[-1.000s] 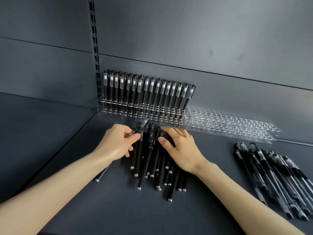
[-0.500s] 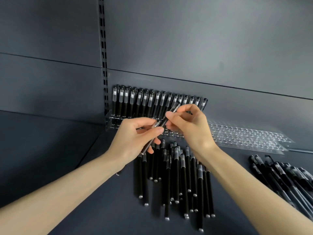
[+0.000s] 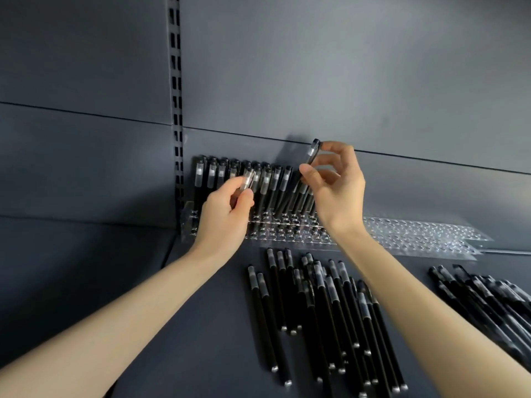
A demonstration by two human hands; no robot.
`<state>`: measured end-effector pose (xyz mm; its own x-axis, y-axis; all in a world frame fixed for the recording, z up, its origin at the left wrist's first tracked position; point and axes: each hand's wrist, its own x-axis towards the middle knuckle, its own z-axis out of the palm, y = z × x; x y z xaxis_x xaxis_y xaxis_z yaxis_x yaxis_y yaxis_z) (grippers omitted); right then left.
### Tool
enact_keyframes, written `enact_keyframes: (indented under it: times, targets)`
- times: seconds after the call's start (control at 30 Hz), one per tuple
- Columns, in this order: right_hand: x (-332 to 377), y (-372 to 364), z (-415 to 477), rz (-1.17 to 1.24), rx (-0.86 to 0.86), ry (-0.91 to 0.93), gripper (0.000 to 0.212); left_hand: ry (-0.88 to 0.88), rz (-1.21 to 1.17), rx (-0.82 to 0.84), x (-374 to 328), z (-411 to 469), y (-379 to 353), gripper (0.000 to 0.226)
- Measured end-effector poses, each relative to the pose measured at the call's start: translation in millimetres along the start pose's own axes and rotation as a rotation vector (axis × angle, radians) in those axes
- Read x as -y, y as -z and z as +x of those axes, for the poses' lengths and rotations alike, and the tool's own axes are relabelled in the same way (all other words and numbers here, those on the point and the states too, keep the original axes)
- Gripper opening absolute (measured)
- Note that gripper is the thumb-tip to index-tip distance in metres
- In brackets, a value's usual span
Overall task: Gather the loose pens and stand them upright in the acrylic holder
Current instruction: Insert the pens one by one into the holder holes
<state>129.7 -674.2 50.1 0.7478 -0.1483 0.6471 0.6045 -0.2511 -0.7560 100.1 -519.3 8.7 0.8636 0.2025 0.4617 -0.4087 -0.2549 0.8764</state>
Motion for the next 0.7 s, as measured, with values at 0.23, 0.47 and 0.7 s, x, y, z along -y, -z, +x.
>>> enact_keyframes:
  times: [0.23,0.47,0.7]
  targets:
    - [-12,-13,4,-0.100,0.056,0.124,0.040,0.007,-0.144,0.035,8,-7,1,0.028]
    - [-19,-20,7,-0.136,0.109,0.153,0.039,0.030,-0.121,0.058,20,-4,0,0.019]
    - [-30,-14,1,-0.246,0.239,0.117,0.023,0.018,-0.080,0.019,21,-4,0,0.018]
